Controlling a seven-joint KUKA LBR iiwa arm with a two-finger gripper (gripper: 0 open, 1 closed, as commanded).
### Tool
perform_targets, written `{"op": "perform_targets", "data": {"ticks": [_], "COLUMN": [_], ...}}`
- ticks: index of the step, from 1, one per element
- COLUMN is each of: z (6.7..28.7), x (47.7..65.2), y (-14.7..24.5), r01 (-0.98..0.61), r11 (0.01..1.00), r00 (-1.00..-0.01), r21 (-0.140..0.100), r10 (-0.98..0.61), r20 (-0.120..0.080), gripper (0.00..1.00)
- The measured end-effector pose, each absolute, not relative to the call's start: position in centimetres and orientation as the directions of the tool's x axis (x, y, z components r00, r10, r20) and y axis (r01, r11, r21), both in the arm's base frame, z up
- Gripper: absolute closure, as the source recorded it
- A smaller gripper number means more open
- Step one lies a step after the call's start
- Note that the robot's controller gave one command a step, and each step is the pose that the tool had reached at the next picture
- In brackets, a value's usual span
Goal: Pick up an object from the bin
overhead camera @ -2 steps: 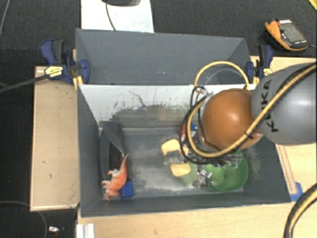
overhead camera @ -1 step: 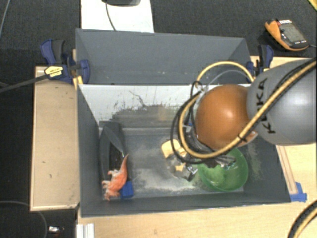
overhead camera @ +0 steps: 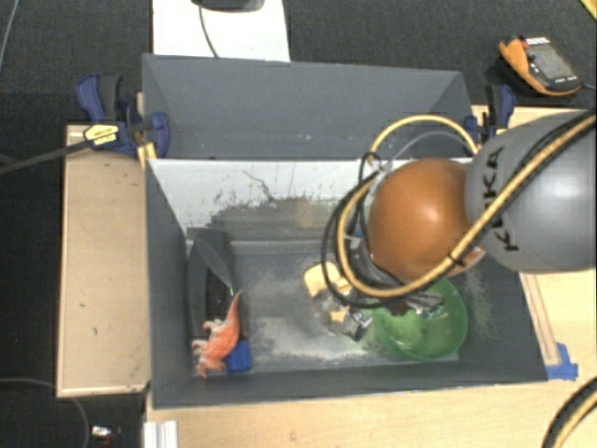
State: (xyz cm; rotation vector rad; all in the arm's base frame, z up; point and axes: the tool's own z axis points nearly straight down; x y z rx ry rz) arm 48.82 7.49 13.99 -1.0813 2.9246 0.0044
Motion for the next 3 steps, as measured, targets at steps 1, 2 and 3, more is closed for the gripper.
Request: {"op": "perform_targets", "data": {"ticks": [1, 2, 3], "z": [15.1, 13.9, 14.1], "x": [52.0, 51.0, 54.3], "y": [5.6, 6.3, 11.0], "r01": [-0.620, -0.627, -0.625], "r11": [0.785, 0.779, 0.781], "r00": [-0.784, -0.779, -0.780], "r21": [-0.008, -0.003, -0.007], "r10": [-0.620, -0.627, -0.625], "r20": [-0.030, -0.024, -0.035], "gripper": [1.00, 1.00, 1.00]}}
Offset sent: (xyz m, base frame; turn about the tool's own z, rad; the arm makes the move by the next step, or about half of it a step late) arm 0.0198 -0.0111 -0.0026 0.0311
